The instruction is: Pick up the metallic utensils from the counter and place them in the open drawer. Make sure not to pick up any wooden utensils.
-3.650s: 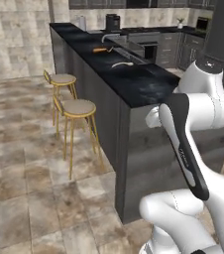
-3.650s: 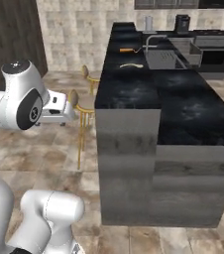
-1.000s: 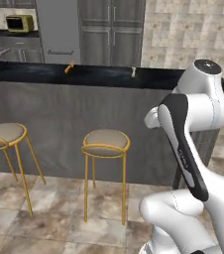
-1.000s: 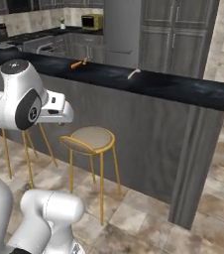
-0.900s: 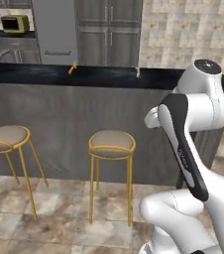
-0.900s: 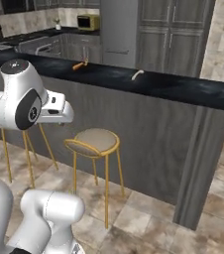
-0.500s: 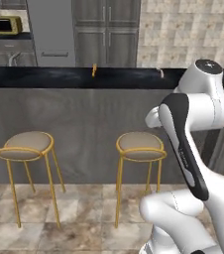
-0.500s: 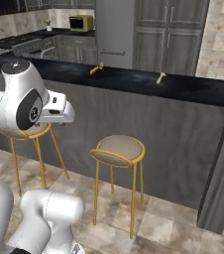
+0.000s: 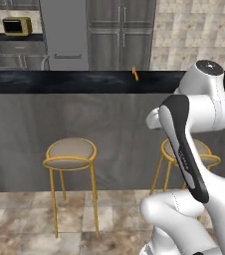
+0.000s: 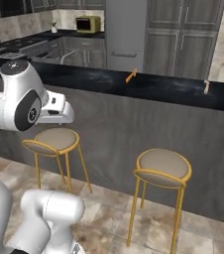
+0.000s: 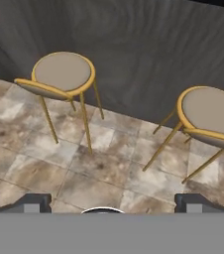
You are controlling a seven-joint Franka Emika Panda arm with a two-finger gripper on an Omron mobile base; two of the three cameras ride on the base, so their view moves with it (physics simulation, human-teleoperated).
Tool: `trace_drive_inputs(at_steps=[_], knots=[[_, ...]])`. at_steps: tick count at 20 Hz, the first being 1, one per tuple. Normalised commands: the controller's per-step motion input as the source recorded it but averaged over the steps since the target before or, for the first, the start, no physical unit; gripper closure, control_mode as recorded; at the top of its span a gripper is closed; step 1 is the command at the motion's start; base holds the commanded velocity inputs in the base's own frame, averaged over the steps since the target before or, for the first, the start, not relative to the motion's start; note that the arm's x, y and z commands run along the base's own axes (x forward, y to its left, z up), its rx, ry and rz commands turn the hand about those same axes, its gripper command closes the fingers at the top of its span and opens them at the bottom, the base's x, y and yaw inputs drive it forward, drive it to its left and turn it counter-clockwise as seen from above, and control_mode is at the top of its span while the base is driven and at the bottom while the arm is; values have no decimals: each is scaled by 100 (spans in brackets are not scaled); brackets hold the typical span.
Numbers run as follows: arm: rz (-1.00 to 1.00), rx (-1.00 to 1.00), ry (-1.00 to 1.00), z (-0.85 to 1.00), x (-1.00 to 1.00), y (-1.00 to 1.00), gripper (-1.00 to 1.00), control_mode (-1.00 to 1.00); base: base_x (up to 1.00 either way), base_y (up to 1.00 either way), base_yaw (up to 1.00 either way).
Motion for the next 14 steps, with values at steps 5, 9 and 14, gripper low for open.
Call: trace_drive_inputs(at_steps=[5,9,14], knots=[[0,0,0,0,0,0,-100,100,90,5,-4],[0,0,0,0,0,0,-100,100,66,0,-4],[0,0,0,0,0,0,-100,100,47,0,-6]])
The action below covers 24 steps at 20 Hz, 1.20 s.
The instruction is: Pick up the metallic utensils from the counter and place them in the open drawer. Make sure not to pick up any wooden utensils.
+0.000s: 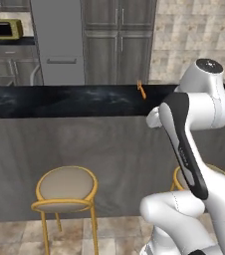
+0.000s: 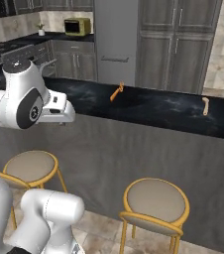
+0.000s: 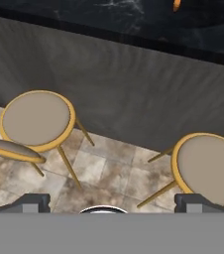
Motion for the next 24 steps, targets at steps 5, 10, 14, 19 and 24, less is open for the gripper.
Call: trace_drive_inputs(at_steps=[5,10,14,19,24], knots=[[0,0,0,0,0,0,-100,100,32,7,-6],[0,0,0,0,0,0,-100,100,47,2,-7],[0,0,0,0,0,0,-100,100,49,0,-8],[0,0,0,0,0,0,-100,100,61,1,-7],[-2,0,-8,0,41,0,-100,-100,11,0,0]])
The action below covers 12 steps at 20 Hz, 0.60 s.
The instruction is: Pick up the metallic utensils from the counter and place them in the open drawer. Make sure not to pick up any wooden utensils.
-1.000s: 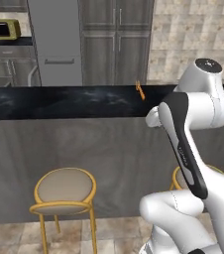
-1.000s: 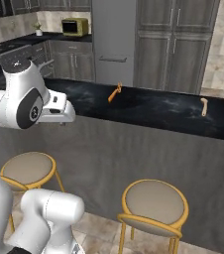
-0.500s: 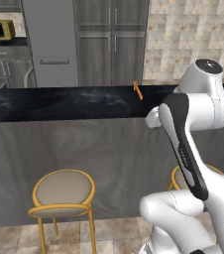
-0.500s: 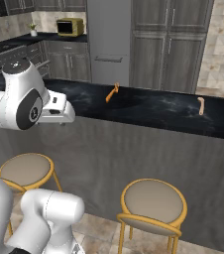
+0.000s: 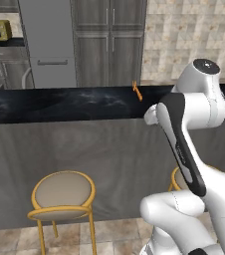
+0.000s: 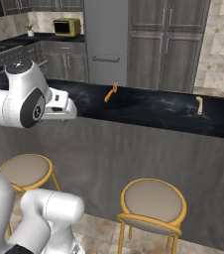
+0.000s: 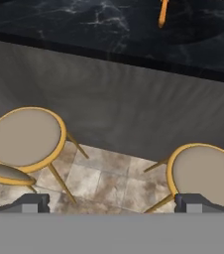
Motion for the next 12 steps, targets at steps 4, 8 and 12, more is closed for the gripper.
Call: trace_drive_inputs(at_steps=[4,8,12], knots=[[-4,0,-7,0,57,0,-100,-100,0,0,0],[-7,0,-1,0,71,0,-100,-100,0,0,0],[-8,0,0,0,43,-3,-100,-100,0,0,0]])
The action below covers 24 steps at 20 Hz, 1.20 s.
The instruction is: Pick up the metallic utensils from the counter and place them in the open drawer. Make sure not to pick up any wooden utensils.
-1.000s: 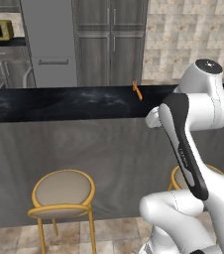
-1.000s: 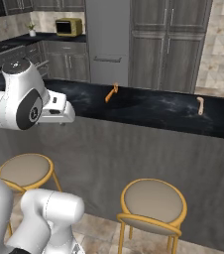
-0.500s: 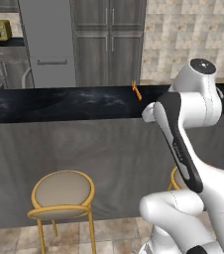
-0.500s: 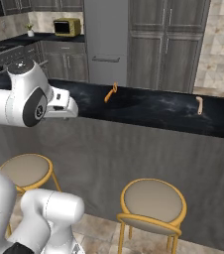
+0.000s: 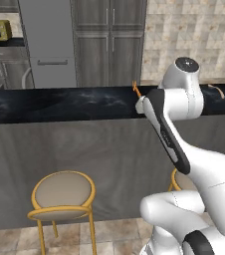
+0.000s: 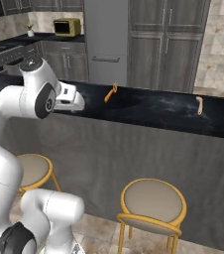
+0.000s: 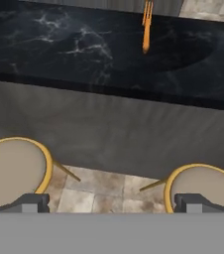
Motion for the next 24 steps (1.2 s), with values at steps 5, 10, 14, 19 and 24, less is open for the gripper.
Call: trace_drive_inputs(at_steps=[5,10,14,19,24], knots=[[-10,0,0,0,29,-3,-100,-100,0,0,0],[-14,3,7,0,64,-12,-100,-100,0,0,0],[-11,8,18,0,78,-29,-100,-100,0,0,0],[-4,11,22,-3,84,-28,-100,-100,0,0,0],[0,6,30,-10,79,-13,-100,-100,0,0,0]])
